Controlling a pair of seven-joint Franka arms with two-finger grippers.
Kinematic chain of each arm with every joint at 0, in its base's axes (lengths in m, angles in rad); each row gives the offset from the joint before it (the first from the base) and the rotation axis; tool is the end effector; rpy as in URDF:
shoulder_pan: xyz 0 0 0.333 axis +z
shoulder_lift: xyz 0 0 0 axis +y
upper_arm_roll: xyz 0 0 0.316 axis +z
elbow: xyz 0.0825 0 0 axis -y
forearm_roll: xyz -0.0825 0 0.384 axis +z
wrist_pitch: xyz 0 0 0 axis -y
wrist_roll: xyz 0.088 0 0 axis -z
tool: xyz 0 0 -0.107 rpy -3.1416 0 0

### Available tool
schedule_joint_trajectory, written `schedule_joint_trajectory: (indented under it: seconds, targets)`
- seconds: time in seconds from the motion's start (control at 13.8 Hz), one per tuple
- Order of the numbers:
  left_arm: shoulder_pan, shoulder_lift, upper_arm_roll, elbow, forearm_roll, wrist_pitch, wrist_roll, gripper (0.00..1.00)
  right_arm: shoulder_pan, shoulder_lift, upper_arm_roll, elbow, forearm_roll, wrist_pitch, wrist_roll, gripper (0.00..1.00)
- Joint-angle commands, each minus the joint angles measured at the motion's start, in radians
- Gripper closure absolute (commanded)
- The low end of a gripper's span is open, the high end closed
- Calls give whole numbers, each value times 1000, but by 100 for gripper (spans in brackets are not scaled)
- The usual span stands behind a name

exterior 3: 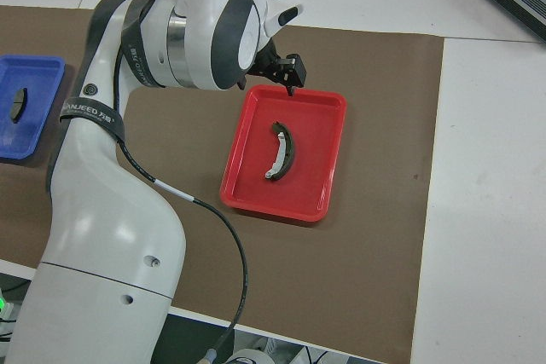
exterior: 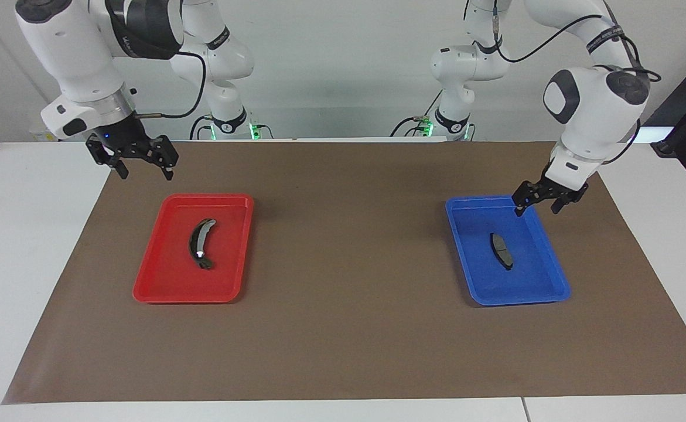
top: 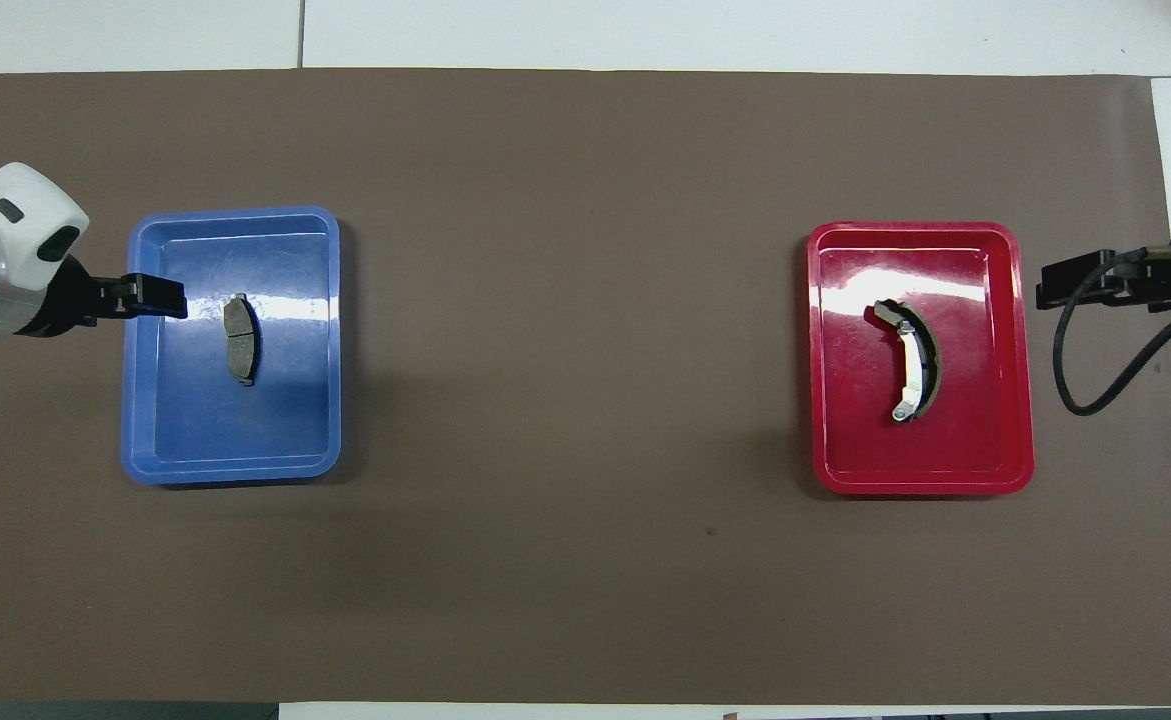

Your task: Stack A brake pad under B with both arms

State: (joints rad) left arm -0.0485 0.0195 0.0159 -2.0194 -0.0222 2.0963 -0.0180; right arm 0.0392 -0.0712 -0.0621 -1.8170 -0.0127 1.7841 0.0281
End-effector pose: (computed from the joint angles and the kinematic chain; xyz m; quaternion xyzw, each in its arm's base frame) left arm 0.5622 -0.0194 0.4459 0.9995 -0.0020 0.0284 0.0103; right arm 0.5442 -0.0145 0.5648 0.9995 -0.0242 0.0191 0.0040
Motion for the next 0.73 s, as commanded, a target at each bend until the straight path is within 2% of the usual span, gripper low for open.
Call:
schedule_joint_trajectory:
  seconds: [0.0,0.15,0.29,0.44,0.65]
  targets:
    - [-10,40,6,-67,-10,100,-6,1,-4,6,8,-132,49,134,-78,1]
    - [-23,77,4,-129,-10,198,-13,1,-2,68,10,-172,62,231,-134,1]
    - [-24,83,6,-211,-10,309,-11,1,-2,91,10,-295,62,412,-193,1]
    - [-25,108,4,-226,-10,375,-14,1,-1,103,10,-388,62,542,-211,1]
    - [-37,143,4,-231,-10,386,-16,4,5,148,8,-404,62,570,-264,1]
